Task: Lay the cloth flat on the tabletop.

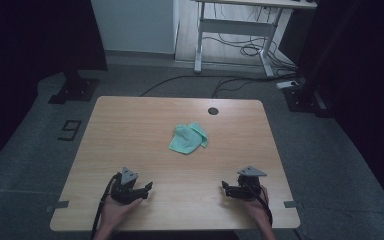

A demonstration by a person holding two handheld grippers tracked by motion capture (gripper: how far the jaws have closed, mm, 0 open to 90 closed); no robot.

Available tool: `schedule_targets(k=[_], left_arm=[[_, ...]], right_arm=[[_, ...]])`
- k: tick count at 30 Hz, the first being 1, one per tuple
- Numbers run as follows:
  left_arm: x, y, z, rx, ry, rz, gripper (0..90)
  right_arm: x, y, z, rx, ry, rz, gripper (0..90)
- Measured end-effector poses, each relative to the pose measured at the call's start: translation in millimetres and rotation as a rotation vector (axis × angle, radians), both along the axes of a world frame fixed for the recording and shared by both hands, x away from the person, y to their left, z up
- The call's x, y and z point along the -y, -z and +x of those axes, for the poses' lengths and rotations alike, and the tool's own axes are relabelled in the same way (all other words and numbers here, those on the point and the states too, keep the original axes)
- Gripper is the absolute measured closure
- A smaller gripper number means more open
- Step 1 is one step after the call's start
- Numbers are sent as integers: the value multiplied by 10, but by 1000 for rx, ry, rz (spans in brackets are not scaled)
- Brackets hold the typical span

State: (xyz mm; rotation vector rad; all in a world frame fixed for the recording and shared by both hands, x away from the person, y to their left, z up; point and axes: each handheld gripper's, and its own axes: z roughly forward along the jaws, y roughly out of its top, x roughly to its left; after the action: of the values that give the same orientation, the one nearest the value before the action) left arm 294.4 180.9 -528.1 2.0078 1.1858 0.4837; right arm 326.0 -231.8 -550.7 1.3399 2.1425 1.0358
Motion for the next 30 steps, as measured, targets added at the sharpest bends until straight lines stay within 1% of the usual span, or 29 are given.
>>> schedule_targets(k=[1, 2, 3, 4, 6, 9, 10, 13, 14, 15, 16, 17, 18, 19, 21, 23, 24, 25, 26, 27, 28, 29, 30], left_arm=[[0, 0, 0, 0, 0, 0, 315], [2, -11, -7, 3, 5, -4, 316], [2, -11, -7, 3, 5, -4, 317], [1, -19, -9, 5, 8, -5, 317], [2, -24, -7, 7, 9, -7, 318], [14, -35, 13, 8, 11, -7, 325], [27, -37, 27, 8, 14, -4, 325], [31, -40, 35, 7, 16, 0, 326], [30, -43, 40, 7, 11, -7, 328], [30, -43, 40, 7, 11, -7, 330], [26, -47, 42, 5, 11, -9, 331], [25, -50, 44, 5, 10, -10, 331], [21, -57, 40, 8, 7, -12, 332], [21, -57, 40, 8, 7, -12, 335], [9, -61, 33, 19, -2, -16, 344], [-7, -65, 33, 20, -9, -23, 350], [-17, -67, 30, 22, -8, -26, 349], [-17, -67, 30, 22, -8, -26, 349], [-21, -71, 19, 24, -4, -30, 349], [-21, -71, 19, 24, -4, -30, 349], [-21, -73, 11, 24, -1, -31, 348], [-20, -74, 7, 24, 0, -32, 348], [-20, -75, 4, 24, 0, -33, 348]], right_arm=[[0, 0, 0, 0, 0, 0, 135], [-3, -27, -4, 10, 2, 24, 136], [-3, -27, -4, 10, 2, 24, 136], [-18, -46, -4, 20, 0, 42, 138], [-24, -52, 0, 25, -4, 48, 139], [-67, -89, 28, 61, -13, 65, 146], [-99, -106, 56, 65, -29, 73, 146], [-138, -120, 96, 70, -34, 79, 146], [-181, -131, 161, 66, -44, 90, 147], [-181, -131, 161, 66, -44, 90, 147], [-238, -145, 254, 67, -52, 93, 150], [-238, -145, 254, 67, -52, 93, 150], [-314, -161, 369, 51, -63, 105, 150], [-314, -161, 369, 51, -63, 105, 150], [-399, -176, 483, 42, -70, 107, 149], [-489, -198, 573, 36, -78, 98, 150], [-568, -217, 659, 37, -91, 92, 150], [-568, -217, 659, 37, -91, 92, 150], [-629, -236, 749, 33, -94, 94, 150], [-629, -236, 749, 33, -94, 94, 150], [-672, -248, 835, 31, -97, 104, 150], [-672, -248, 835, 31, -97, 104, 150], [-711, -253, 914, 32, -98, 102, 150]])
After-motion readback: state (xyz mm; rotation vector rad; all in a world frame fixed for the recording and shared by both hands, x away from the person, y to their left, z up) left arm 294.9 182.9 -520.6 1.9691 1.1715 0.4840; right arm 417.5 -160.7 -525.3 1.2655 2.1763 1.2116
